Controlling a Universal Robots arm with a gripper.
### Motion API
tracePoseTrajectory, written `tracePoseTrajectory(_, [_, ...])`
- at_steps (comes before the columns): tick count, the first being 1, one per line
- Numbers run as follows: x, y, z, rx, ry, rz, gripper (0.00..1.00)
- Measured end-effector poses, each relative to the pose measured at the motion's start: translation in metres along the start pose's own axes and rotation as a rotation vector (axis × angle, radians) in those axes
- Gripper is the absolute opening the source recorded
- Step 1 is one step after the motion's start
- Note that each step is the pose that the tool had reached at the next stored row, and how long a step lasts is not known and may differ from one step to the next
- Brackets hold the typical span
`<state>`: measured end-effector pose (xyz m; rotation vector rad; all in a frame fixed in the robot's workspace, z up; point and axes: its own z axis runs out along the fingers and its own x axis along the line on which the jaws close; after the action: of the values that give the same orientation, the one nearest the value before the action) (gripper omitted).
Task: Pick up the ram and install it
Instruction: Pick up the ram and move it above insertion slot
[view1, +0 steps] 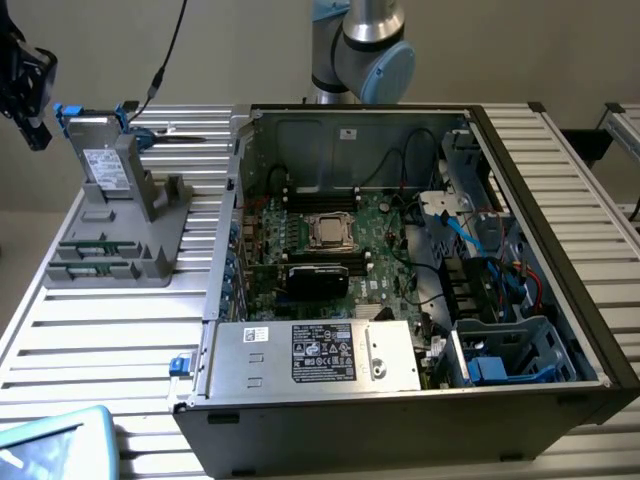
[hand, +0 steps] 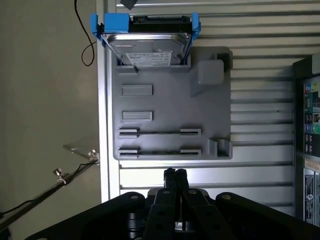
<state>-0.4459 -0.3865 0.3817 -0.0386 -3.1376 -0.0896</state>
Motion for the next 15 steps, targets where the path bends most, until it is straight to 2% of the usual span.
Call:
tracePoseTrajectory(8, [0.0012, -0.0001, 0.0004, 0.0003, 0.0040, -0.062, 0.11])
tracePoseTrajectory(15, [0.0019, -0.0001, 0.0010, 0.0005, 0.0094, -0.145, 0.11])
